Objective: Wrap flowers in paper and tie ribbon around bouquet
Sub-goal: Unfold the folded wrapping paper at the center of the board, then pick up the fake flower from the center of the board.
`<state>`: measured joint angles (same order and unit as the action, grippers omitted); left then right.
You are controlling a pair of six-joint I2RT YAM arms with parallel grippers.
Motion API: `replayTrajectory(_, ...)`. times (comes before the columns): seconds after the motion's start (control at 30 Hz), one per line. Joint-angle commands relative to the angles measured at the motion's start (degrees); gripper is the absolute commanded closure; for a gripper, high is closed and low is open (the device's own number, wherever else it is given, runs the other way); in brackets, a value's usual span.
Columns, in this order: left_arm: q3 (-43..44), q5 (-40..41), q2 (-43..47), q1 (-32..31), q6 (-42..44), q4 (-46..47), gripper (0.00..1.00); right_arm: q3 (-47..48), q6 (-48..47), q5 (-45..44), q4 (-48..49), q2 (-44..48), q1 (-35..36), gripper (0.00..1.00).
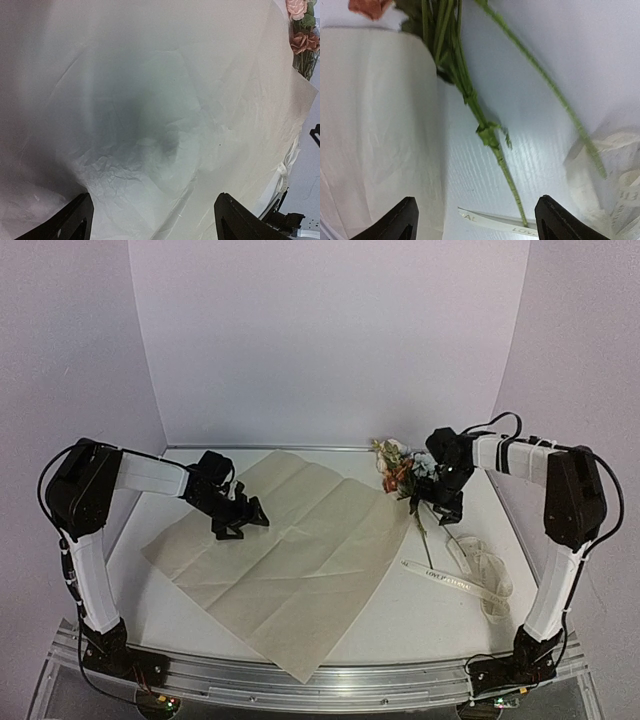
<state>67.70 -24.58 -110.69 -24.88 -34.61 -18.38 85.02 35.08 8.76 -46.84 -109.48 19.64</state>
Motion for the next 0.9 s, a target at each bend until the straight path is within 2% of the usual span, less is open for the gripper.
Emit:
replayTrajectory(0.0,1.19,1.32,-2.77,0.67,0.35,-2.94,0.13,10.88,-12.40,3.35,-8.65,-4.65,-3.41,0.14)
replayTrajectory(0.17,0.26,2.88,-2.28,1.97,0.38,-5.03,0.13,24.40,-15.76,3.97,-13.47,-13.92,-5.57,0.11)
replayTrajectory(0.4,-6.72,3.32,1.01,8.67,-0.43,-4.26,0.13,37.92,-16.63,6.59,-18.18,-23.62,-6.29,0.09)
replayTrajectory(0.73,-6.29,2.18,1.55,10.78,1.75,-5.93,0.13,41.81,-21.96,4.17,-20.39,-28.29,-6.30,0.02)
replayTrajectory(0.87,-4.93,2.11,2.39,10.79,2.26,-7.30,0.13,46.78,-22.05,5.97,-22.35,-32.87,-6.28,0.02)
